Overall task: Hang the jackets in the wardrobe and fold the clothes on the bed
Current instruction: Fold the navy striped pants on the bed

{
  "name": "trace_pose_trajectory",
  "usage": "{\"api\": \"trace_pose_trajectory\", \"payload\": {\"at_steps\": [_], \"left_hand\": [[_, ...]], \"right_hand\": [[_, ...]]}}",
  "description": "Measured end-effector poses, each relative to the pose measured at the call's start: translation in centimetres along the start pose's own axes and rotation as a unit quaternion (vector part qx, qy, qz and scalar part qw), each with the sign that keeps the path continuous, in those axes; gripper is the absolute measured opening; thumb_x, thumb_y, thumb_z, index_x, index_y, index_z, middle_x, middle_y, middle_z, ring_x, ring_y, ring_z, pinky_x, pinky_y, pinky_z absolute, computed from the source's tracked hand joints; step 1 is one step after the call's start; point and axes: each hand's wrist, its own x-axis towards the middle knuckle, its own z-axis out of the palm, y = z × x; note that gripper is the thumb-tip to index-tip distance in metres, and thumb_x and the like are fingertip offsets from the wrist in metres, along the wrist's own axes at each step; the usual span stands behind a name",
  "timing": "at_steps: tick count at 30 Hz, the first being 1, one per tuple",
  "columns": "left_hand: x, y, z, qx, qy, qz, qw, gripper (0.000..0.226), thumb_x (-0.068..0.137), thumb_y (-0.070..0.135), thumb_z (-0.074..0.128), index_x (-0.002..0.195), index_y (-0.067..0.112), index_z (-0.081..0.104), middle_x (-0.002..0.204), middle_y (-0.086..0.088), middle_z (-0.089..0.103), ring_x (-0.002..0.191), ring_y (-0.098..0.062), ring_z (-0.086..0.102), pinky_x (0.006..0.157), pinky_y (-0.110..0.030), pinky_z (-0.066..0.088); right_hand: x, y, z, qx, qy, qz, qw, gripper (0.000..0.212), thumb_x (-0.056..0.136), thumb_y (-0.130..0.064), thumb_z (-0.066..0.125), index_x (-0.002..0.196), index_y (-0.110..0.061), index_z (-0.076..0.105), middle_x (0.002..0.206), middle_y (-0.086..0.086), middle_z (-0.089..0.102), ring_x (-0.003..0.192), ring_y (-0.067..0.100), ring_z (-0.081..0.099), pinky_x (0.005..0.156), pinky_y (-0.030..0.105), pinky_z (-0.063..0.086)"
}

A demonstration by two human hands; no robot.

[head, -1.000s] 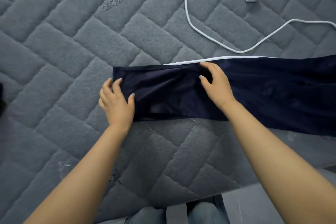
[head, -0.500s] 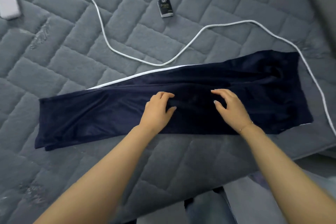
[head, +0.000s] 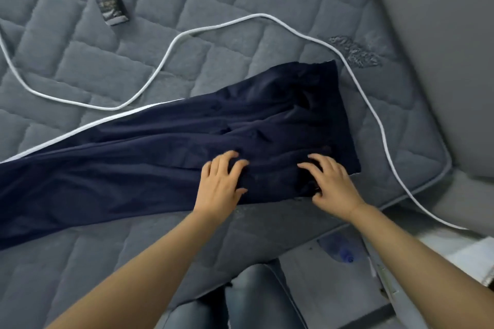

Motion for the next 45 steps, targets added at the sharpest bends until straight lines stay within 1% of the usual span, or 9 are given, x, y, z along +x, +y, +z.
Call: {"api": "trace_pose_trajectory", "payload": {"at_steps": [3,8,17,20,23,28,34,40,45], "left_hand": [[-3.4,-0.4,1.8,0.016,-0.092,-0.045,0.995,0.078,0.061,0.044,0.087,0.130,0.021,0.058,0.135,-0.010,0.051,0.120,-0.032,0.053,0.100,-0.046,0.040],[-3.8,-2.0,2.7,0.009,-0.043,-0.082,0.996,0.020,0.091,0.015,0.065,0.111,0.014,0.066,0.110,-0.005,0.061,0.099,-0.030,0.057,0.082,-0.040,0.046],[-6.0,4.0,-1.2,-0.143,-0.205,0.011,0.968,0.021,0.106,0.033,0.030,0.092,0.017,0.032,0.072,-0.002,0.054,0.070,-0.034,0.055,0.060,-0.040,0.036],[-5.3,5.0,-3.7,-0.230,-0.238,-0.030,0.943,0.049,0.092,0.069,0.039,0.115,0.026,0.041,0.083,0.007,0.062,0.077,-0.018,0.059,0.063,-0.036,0.043],[-3.3,4.4,-6.1,-0.218,-0.250,-0.024,0.943,0.060,0.083,0.060,0.065,0.129,0.026,0.045,0.107,0.008,0.062,0.096,-0.016,0.060,0.075,-0.029,0.048],[2.2,-1.2,-11.2,-0.307,-0.252,-0.086,0.914,0.024,0.077,0.040,0.080,0.069,0.024,0.065,0.059,0.013,0.055,0.058,-0.003,0.051,0.054,-0.018,0.038],[8.2,-9.1,-12.1,-0.065,-0.127,-0.166,0.976,0.038,0.088,0.044,0.066,0.072,0.012,0.055,0.072,-0.006,0.060,0.081,-0.029,0.059,0.068,-0.036,0.040],[9.6,-10.5,-8.3,-0.113,-0.018,-0.199,0.973,0.031,0.091,0.016,0.058,0.122,0.016,0.059,0.124,-0.008,0.062,0.116,-0.031,0.054,0.093,-0.040,0.043],[11.3,-8.2,-7.1,-0.192,0.046,-0.126,0.972,0.038,0.091,0.029,0.064,0.127,0.020,0.057,0.125,-0.001,0.056,0.120,-0.023,0.050,0.102,-0.043,0.040]], "right_hand": [[-1.1,0.6,2.2,-0.099,-0.016,0.004,0.995,0.095,0.077,-0.007,0.063,0.155,-0.026,0.012,0.163,0.004,0.005,0.149,0.026,0.008,0.121,0.040,-0.004],[-0.5,1.5,2.4,-0.068,0.138,-0.006,0.988,0.065,0.068,0.010,0.072,0.130,-0.008,0.060,0.130,0.014,0.060,0.122,0.033,0.056,0.112,0.052,0.032],[-3.0,4.9,-1.8,-0.069,0.172,0.001,0.983,0.034,0.088,-0.012,0.040,0.103,0.004,0.066,0.088,0.018,0.066,0.085,0.037,0.061,0.093,0.047,0.039],[-3.4,5.8,-4.7,-0.068,0.146,-0.017,0.987,0.044,0.087,-0.018,0.033,0.107,0.004,0.065,0.091,0.018,0.068,0.084,0.036,0.060,0.084,0.044,0.040],[-2.1,5.9,-7.6,-0.058,0.156,-0.024,0.986,0.038,0.087,-0.016,0.040,0.111,0.003,0.063,0.093,0.020,0.068,0.087,0.037,0.061,0.084,0.041,0.039],[3.8,3.7,-12.1,-0.039,0.161,-0.060,0.984,0.033,0.094,-0.019,0.044,0.119,-0.004,0.058,0.101,0.021,0.067,0.095,0.038,0.060,0.083,0.042,0.040],[11.9,1.9,-14.3,-0.009,0.161,-0.069,0.984,0.045,0.092,-0.036,0.062,0.130,-0.012,0.056,0.123,0.011,0.062,0.118,0.031,0.054,0.100,0.041,0.035],[13.9,3.1,-12.8,0.000,0.159,-0.055,0.986,0.037,0.095,-0.029,0.058,0.127,-0.010,0.060,0.122,0.012,0.058,0.118,0.031,0.049,0.099,0.041,0.037],[16.2,3.1,-14.1,0.073,0.199,-0.019,0.977,0.043,0.094,-0.028,0.061,0.133,-0.009,0.057,0.135,0.014,0.052,0.127,0.034,0.043,0.109,0.040,0.032]]}}
